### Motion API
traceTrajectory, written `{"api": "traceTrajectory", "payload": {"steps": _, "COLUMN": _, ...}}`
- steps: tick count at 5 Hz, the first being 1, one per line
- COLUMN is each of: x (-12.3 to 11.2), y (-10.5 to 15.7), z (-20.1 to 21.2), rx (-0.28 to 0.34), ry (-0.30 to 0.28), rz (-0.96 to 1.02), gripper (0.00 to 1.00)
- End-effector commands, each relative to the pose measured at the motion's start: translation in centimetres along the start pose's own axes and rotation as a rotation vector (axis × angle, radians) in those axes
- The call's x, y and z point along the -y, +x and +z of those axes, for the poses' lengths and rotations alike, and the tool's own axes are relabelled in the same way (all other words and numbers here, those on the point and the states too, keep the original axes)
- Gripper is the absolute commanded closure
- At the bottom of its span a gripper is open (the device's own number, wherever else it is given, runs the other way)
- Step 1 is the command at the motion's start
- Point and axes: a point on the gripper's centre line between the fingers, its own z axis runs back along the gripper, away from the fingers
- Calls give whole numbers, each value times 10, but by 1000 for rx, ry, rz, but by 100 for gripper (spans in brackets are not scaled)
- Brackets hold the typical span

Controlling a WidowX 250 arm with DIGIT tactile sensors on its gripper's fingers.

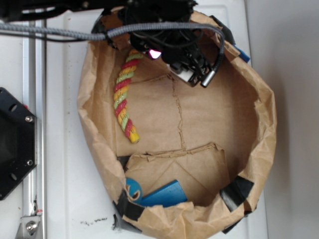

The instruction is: Grab the multicolored rope.

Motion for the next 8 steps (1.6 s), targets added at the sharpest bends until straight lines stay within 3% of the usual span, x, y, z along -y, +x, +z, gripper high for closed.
{"api": "traceTrajectory", "payload": {"steps": 1, "x": -17, "y": -1, "z": -5, "rx": 46, "ry": 44, "rz": 18, "gripper": 0}}
{"api": "traceTrajectory", "payload": {"steps": 4, "x": -51, "y": -13, "z": -15, "rx": 39, "ry": 178, "rz": 47, "gripper": 0}}
{"api": "traceTrajectory", "payload": {"steps": 6, "x": -53, "y": -20, "z": -11, "rx": -13, "ry": 246, "rz": 80, "gripper": 0}}
{"api": "traceTrajectory", "payload": {"steps": 8, "x": -58, "y": -22, "z": -19, "rx": -17, "ry": 275, "rz": 78, "gripper": 0}}
